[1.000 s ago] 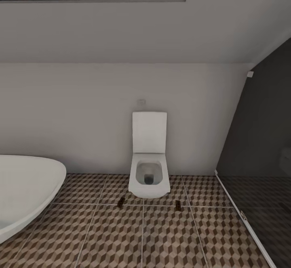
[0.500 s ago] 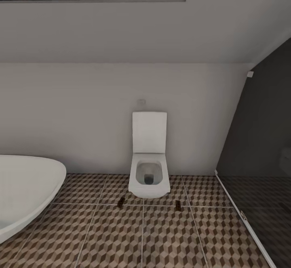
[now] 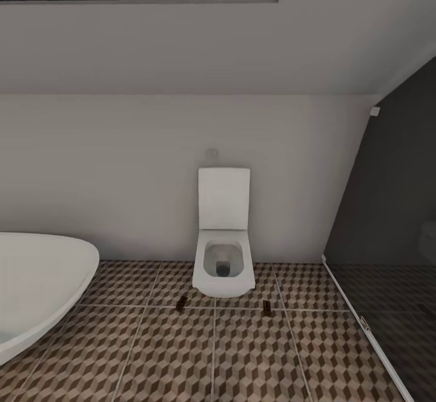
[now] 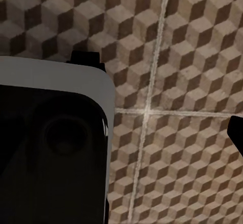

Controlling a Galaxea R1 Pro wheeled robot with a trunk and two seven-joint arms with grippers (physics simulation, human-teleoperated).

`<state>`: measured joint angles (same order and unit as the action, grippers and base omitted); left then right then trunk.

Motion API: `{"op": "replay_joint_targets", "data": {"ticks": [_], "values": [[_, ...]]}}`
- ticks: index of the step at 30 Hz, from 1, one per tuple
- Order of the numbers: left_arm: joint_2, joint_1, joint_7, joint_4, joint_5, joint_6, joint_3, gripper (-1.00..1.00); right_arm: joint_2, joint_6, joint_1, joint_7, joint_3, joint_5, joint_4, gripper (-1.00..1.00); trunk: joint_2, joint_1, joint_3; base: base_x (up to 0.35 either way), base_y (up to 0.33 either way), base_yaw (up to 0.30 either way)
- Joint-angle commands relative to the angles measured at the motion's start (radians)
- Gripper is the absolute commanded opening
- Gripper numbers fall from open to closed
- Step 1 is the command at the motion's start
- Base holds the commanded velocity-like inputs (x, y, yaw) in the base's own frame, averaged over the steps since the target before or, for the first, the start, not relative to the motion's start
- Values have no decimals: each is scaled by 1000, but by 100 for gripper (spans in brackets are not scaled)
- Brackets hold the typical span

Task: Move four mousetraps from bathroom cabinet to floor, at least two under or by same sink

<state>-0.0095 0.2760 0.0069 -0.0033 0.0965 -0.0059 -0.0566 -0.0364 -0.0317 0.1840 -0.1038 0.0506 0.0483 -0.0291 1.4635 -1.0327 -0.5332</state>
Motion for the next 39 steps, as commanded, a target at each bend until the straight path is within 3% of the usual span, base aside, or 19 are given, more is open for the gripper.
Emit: {"op": "replay_joint_targets", "data": {"ticks": [1,9,39], "values": [[-3,-1,1,0,10,-7,-6,100,0,-5,0,-4,5,5,-3,100,0,0,-1,0,0,0],[-14,-12,1,0,10,-28,-6,100,1,-9,-4,-4,5,4,-3,100,0,0,-1,0,0,0],[-14,-15,2,0,14,-29,-6,100,0,-9,-4,-13,3,0,-2,100,0,0,-1,0,0,0]]}}
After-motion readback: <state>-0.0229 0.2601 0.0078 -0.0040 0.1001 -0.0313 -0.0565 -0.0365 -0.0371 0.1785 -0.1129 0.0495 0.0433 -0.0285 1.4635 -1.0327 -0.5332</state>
